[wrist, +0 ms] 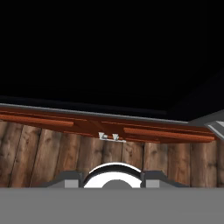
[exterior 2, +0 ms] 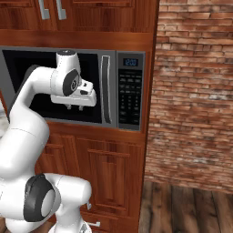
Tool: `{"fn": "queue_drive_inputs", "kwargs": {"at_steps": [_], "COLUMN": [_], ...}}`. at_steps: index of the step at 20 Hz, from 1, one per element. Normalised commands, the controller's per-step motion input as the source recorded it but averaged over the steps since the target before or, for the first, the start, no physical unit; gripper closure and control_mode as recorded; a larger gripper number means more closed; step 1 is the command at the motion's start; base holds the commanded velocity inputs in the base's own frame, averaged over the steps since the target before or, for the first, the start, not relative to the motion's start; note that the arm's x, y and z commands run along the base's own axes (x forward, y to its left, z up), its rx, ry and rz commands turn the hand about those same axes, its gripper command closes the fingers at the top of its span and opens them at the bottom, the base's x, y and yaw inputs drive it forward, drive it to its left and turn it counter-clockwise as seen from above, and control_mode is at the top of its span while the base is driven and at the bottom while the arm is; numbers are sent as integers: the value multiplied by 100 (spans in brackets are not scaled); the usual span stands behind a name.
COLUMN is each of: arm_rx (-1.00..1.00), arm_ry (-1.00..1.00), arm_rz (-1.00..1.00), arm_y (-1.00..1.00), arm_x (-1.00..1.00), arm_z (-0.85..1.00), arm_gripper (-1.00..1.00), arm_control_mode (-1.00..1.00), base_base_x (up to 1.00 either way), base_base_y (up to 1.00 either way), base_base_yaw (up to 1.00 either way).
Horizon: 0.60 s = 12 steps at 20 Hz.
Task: Place the sponge inside the microwave to prepare for sanitizing.
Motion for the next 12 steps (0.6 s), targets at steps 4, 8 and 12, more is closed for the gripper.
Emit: {"fn": "queue_drive_inputs", "kwargs": {"at_steps": [4,8,12], "arm_rx": [0,0,0], "arm_ry": [0,0,0], "arm_rz": [0,0,0], "arm_y": [0,0,0], "arm_x": [0,0,0], "arm_z": [0,0,0], "arm_gripper": [-100,-100,-100], "arm_control_mode": [100,100,100], "base_base_x": [0,0,0], "base_base_y": [0,0,0], "base_base_yaw": [0,0,0]}}
